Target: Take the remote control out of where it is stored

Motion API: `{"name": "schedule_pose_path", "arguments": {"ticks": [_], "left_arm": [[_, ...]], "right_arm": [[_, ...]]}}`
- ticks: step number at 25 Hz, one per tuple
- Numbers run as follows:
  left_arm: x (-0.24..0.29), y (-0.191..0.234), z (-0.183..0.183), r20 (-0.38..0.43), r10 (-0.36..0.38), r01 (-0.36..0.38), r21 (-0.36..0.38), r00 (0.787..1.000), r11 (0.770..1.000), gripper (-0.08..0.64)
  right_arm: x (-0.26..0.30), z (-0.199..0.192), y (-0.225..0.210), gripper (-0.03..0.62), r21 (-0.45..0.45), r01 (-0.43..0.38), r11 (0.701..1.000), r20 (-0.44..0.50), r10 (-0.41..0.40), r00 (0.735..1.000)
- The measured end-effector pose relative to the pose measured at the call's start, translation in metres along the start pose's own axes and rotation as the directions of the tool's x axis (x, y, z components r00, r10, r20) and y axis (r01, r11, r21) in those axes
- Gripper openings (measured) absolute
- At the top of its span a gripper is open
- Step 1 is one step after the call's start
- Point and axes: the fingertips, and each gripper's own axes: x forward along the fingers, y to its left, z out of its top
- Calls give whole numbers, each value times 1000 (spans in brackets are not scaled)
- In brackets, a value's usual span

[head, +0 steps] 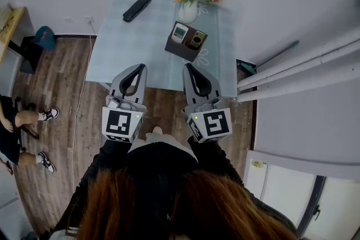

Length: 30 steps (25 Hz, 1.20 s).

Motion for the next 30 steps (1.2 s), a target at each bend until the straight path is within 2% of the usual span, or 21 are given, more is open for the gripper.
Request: {"name": "schedule_pose_path", "arguments": {"ticks": [9,24,30], "left_arm": [[22,0,-11,-25,-22,21,-18,999,1000,5],[59,14,-11,-22,-137,137,-5,990,991,5],[74,20,-11,-21,-160,161,-2,987,987,5]], "right_arm": [[5,-10,-18,15,25,38,999,-24,-38,999],[28,-7,-35,15,21,166,986,-30,-165,986],[37,-10,-50,15,5,213,977,-40,-213,976]]}}
